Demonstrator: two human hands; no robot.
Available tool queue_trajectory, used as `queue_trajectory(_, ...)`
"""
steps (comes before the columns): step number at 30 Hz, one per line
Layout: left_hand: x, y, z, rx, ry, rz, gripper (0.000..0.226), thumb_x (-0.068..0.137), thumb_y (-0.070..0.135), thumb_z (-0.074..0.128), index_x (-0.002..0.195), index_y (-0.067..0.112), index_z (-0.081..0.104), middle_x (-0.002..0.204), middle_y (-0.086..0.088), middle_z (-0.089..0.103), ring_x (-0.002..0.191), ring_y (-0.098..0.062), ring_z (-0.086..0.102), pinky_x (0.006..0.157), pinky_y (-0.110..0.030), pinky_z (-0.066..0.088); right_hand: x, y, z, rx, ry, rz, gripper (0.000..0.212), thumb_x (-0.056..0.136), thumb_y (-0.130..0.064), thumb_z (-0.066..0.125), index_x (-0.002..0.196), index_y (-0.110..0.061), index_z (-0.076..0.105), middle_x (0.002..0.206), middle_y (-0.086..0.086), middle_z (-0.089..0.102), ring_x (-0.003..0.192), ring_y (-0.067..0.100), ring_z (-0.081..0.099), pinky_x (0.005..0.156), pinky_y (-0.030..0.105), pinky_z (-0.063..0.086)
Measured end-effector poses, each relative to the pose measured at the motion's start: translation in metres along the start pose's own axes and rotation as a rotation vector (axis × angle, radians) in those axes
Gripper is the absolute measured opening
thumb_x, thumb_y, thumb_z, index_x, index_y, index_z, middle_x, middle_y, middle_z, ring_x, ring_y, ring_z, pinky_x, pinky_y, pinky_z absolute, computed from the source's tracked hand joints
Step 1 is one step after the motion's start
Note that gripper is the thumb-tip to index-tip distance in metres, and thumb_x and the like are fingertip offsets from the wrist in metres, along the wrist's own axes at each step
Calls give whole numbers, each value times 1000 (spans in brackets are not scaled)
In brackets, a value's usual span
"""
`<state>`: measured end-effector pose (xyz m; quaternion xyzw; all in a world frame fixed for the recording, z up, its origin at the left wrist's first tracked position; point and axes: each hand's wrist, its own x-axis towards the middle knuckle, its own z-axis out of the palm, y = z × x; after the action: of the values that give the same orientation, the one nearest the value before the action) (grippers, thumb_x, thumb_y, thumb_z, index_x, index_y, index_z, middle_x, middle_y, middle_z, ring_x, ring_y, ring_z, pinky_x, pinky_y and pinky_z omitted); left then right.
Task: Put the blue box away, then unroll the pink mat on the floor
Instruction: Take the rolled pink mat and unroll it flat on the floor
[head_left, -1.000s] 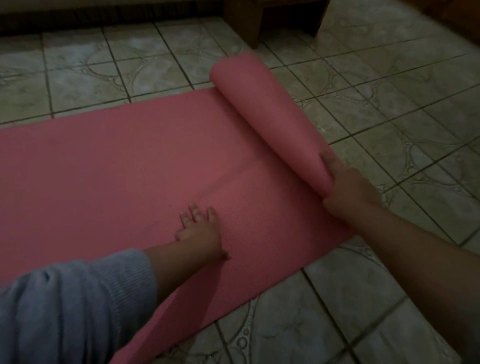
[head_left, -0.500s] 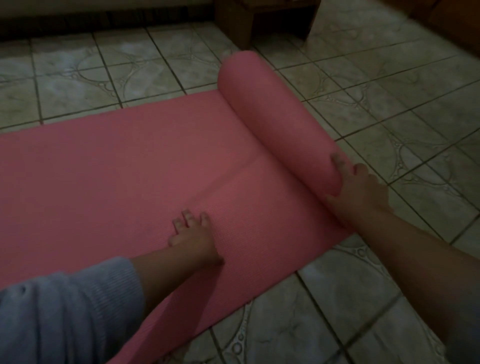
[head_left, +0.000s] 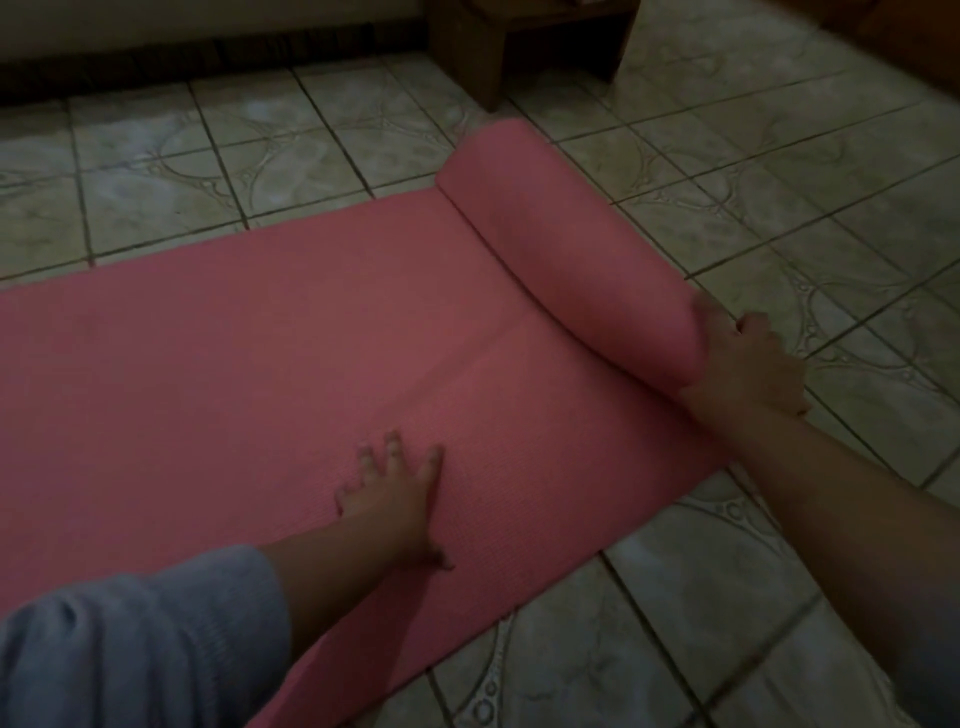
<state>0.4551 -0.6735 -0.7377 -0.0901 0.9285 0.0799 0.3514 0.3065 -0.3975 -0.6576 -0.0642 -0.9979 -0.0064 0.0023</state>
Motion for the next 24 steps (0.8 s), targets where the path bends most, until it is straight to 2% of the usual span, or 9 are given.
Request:
queue_trajectory(6,0,2,-4,-8,-27,-6,129,57,59,79,146,40,-14,155,-13,-28,143,-46,-14,109,-67,21,8,15,1,-102,113,-91,89,66,-29,76,142,-28,29,112,23,58,102,40,58,88,48,42)
queue_trajectory(9,1,4,-5,5,-30,-16,130,57,59,79,146,40,-15,155,-13,-28,143,-46,-13,109,-67,22,13,22,-9,41,166,-73,79,67,-18,75,136,-28,38,118,21,49,99,43,56,81,50,47)
queue_trajectory(12,3,3,-4,13,-25,-22,131,56,60,78,145,41,-15,156,-13,-27,143,-47,-12,108,-67,23,15,24,-11,78,269,-96,60,73,-11,67,129,-22,48,114,23,48,95,44,55,77,51,48)
queue_trajectory(14,4,2,-2,13,-17,-22,131,55,61,78,145,41,-16,156,-12,-27,143,-47,-11,108,-67,24,18,23,-5,43,319,-131,46,79,-9,59,124,-18,54,118,25,52,103,44,53,86,52,44)
queue_trajectory(17,6,2,-1,27,-8,-27,132,54,63,78,145,42,-16,156,-12,-26,143,-47,-10,107,-66,25,22,23,7,-59,334,-153,31,89,-7,48,115,-15,62,148,21,36,133,43,32,105,54,25)
queue_trajectory(19,7,2,0,31,4,-31,132,54,63,78,145,42,-15,156,-12,-25,143,-47,-9,107,-65,26,22,26,20,-146,237,-174,31,91,-9,42,114,-13,63,155,17,26,140,43,21,111,52,15)
queue_trajectory(20,8,2,1,32,9,-28,132,54,64,77,145,42,-15,156,-13,-26,143,-47,-9,107,-65,27,19,28,27,-204,137,-174,36,91,-10,38,118,-12,61,153,18,29,138,42,24,110,50,17)
queue_trajectory(22,9,2,1,33,11,-20,132,54,64,77,145,42,-16,156,-13,-26,143,-47,-9,107,-65,27,18,37,43,-270,-89,-143,43,89,-15,36,128,-14,54,141,18,43,129,37,36,104,46,28)
queue_trajectory(24,10,0,1,37,9,-12,132,53,65,77,145,42,-16,156,-14,-27,143,-48,-9,107,-65,26,21,48,57,-199,-325,-57,48,90,-32,35,134,-14,45,139,16,45,129,35,39,104,45,33)
